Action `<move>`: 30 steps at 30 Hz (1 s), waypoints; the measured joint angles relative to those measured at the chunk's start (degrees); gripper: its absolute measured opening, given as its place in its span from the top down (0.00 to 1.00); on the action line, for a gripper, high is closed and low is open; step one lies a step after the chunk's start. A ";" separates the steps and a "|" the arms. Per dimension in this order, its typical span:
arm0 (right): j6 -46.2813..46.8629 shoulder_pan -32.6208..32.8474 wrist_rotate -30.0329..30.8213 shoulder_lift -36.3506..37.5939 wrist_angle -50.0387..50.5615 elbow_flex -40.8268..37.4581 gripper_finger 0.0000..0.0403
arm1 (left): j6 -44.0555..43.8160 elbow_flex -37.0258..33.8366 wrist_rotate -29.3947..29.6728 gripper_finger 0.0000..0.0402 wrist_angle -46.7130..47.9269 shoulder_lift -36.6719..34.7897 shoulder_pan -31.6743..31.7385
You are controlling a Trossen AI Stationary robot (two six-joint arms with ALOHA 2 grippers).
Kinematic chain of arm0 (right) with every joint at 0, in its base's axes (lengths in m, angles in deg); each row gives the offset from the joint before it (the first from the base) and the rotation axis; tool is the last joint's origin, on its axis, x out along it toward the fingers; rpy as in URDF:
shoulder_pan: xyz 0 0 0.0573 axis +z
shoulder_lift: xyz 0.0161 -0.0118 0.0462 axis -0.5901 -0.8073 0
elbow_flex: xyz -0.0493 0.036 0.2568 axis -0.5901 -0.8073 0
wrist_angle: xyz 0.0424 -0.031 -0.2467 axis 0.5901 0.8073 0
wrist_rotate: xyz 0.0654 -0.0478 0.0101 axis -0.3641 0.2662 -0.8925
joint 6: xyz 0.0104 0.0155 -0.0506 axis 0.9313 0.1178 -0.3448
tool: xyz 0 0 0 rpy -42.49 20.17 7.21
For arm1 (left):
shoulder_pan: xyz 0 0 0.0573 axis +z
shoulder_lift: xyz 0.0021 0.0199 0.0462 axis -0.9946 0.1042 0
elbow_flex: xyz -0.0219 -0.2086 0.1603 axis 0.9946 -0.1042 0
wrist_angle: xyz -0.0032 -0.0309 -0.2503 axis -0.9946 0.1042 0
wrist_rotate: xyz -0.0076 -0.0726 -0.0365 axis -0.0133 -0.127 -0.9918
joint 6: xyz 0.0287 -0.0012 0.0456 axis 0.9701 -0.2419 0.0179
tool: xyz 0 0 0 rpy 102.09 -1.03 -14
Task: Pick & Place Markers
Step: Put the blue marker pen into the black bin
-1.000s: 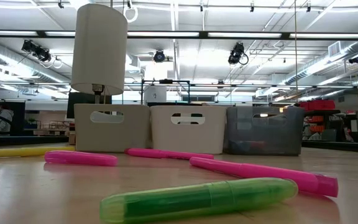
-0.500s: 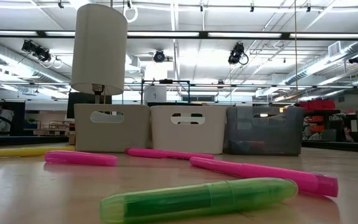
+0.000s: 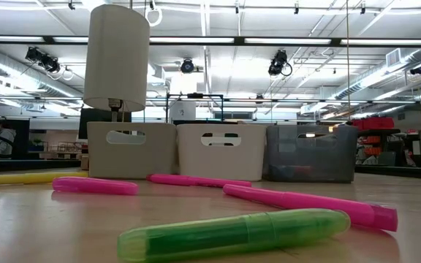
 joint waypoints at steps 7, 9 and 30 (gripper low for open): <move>0.49 0.00 -0.28 0.00 0.06 0.00 0.89 | -1.39 -0.02 -0.07 0.71 0.32 0.07 0.10; 0.92 0.00 -0.36 0.00 0.12 0.00 0.89 | -2.05 -0.02 -0.30 0.68 0.42 0.07 0.11; 24.77 0.70 13.93 4.95 24.98 0.11 0.89 | 1.77 -0.11 1.80 0.56 1.64 -1.01 0.14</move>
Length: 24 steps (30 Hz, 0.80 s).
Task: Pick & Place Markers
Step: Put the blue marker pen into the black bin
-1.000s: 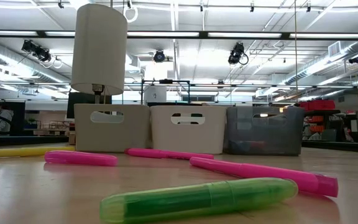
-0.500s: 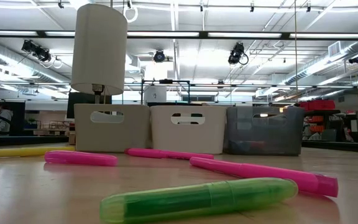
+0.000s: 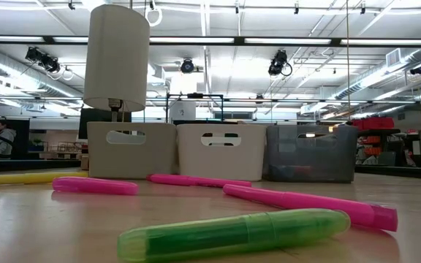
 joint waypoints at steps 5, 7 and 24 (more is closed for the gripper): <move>11.38 -0.12 -0.47 0.17 8.19 0.00 0.89 | -0.02 0.00 0.01 0.56 0.12 0.00 -0.01; 14.96 -0.58 -2.16 0.17 10.45 0.00 0.89 | -0.02 0.00 0.00 0.56 0.27 0.00 -0.03; 32.68 -8.52 -5.32 -3.51 26.06 -0.02 0.89 | -0.48 0.00 -4.48 0.56 0.37 0.00 -0.01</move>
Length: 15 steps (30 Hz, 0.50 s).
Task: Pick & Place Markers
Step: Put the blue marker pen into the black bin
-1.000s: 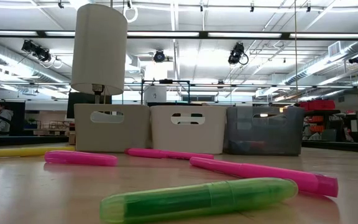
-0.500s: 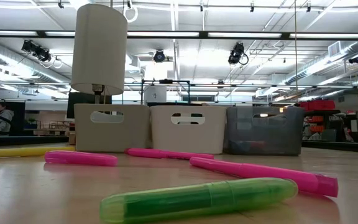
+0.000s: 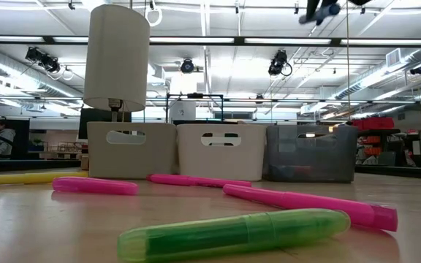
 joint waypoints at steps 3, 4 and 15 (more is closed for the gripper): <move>-1.84 -2.75 -1.39 -2.46 -0.05 0.00 0.89 | 0.00 0.00 -0.25 0.56 0.00 0.00 0.00; -2.54 -3.70 -1.67 -3.23 -0.02 -0.02 0.89 | 0.00 0.00 -0.25 0.56 0.00 0.00 0.00; -7.01 -9.55 0.02 -13.62 3.19 -0.02 0.89 | -0.02 0.00 -0.25 0.56 0.42 0.00 0.00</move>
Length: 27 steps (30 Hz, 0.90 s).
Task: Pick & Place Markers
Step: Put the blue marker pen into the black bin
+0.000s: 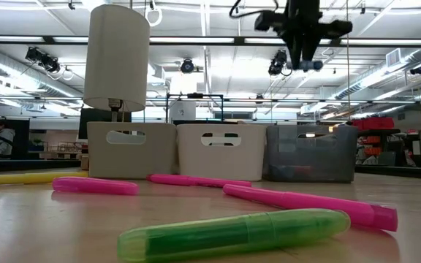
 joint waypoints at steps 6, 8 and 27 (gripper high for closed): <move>-2.27 -0.89 0.32 -4.44 -1.03 -0.02 0.89 | 0.00 0.02 0.00 0.56 0.26 0.00 0.00; -2.68 -1.22 0.75 -5.55 -1.25 -0.02 0.89 | 0.00 0.02 0.00 0.56 0.69 0.00 0.00; -2.37 -1.66 -4.96 -6.09 -22.58 -22.76 0.89 | 0.96 0.04 0.00 0.56 2.75 0.00 0.00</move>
